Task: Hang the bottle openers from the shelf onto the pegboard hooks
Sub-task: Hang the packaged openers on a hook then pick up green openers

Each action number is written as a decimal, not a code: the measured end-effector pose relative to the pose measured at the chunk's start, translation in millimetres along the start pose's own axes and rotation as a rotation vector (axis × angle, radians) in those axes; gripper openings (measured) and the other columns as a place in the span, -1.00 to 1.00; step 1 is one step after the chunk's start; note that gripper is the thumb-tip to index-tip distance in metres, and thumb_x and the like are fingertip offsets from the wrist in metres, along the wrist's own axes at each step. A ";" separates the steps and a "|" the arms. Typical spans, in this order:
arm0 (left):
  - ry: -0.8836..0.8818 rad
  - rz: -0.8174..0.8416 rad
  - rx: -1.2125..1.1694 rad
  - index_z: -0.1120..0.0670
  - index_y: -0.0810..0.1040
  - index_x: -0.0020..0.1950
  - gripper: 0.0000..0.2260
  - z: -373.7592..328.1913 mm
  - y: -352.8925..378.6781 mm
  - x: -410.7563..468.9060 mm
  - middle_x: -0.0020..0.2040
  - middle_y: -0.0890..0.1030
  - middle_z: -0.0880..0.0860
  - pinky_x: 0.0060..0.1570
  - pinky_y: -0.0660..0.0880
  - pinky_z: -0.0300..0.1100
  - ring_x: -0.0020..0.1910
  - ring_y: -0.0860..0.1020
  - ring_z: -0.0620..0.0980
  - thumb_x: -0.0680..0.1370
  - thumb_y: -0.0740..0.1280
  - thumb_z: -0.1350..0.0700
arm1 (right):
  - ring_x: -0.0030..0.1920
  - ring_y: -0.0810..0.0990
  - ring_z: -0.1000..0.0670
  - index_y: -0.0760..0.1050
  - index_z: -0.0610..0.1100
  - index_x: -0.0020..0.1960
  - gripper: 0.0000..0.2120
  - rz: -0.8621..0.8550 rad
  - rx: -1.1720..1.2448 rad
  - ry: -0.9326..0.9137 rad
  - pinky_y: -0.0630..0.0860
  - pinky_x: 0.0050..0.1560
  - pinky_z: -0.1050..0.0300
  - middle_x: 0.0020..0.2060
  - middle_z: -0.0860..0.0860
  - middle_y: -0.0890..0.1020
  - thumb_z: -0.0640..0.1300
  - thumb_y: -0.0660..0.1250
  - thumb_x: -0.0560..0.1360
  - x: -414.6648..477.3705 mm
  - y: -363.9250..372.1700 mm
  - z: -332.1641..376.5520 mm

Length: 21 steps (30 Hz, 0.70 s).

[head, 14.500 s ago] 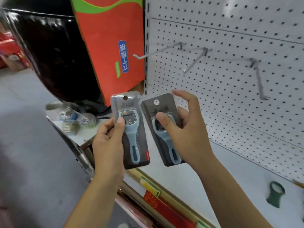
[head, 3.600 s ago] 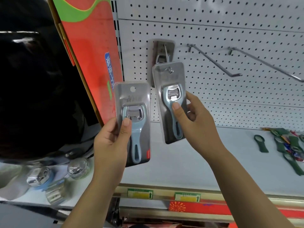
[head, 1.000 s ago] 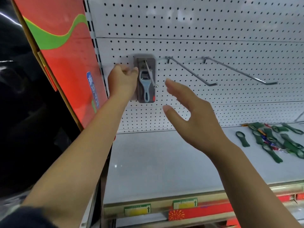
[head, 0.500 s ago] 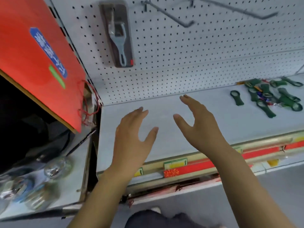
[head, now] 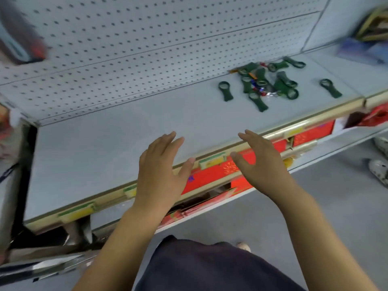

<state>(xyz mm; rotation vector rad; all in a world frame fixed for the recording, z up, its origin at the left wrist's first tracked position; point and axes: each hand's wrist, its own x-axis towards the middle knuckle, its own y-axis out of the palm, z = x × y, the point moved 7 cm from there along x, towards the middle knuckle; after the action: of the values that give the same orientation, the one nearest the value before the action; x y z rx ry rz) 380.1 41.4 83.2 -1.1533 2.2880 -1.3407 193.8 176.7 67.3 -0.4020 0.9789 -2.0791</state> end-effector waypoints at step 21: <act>-0.112 0.109 -0.014 0.01 0.44 0.48 -0.56 -115.7 161.2 96.0 0.54 0.38 0.00 0.51 0.25 0.11 0.54 0.27 0.03 0.62 0.32 -0.08 | 0.56 0.18 0.00 0.40 -0.03 0.47 -0.52 0.038 -0.024 0.101 0.12 0.50 0.11 0.53 0.01 0.33 0.05 0.33 0.59 83.5 -109.6 -181.3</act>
<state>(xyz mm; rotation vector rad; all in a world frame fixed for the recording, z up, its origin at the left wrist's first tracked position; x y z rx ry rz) 170.7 85.3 30.2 -1.0637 2.2491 -1.1924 -19.1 247.6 28.3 -0.2903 1.0634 -2.0713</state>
